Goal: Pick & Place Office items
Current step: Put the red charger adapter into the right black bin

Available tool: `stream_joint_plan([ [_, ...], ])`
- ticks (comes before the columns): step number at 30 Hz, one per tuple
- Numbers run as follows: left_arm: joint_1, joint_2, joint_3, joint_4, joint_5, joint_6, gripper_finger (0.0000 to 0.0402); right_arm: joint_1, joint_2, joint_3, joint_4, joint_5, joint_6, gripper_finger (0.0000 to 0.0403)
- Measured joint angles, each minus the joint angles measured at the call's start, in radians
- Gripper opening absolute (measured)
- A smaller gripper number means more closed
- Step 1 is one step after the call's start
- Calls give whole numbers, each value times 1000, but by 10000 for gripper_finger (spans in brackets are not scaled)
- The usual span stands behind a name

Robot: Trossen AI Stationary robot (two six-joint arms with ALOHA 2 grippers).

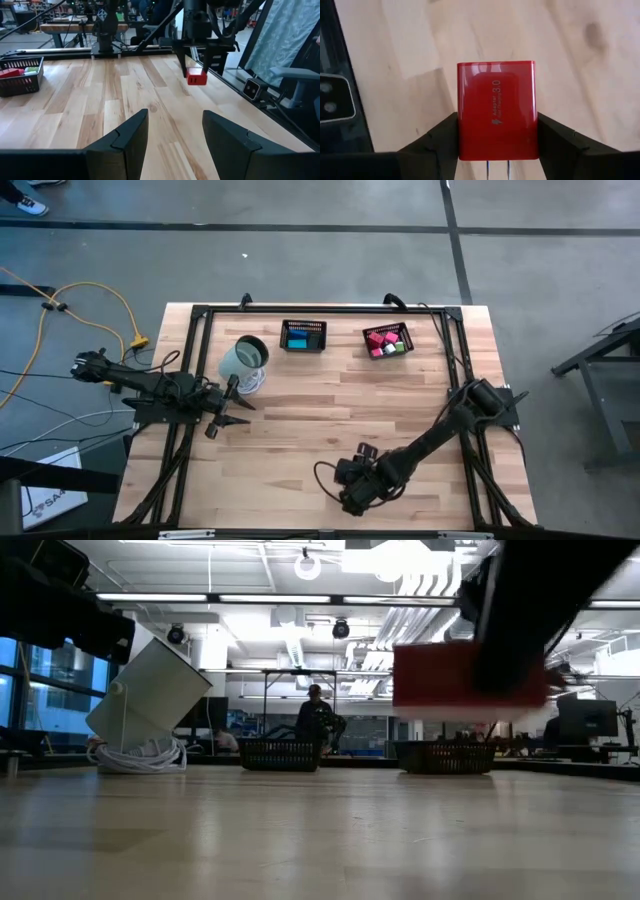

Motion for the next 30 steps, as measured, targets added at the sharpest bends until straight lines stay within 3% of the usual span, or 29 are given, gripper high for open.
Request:
stream_joint_plan([
  [10,0,0,0,3,0,0,180,-80,-73,0,-142,1,-44,202],
  [30,0,0,0,10,0,0,180,-348,-240,-71,-163,-57,-273,204],
])
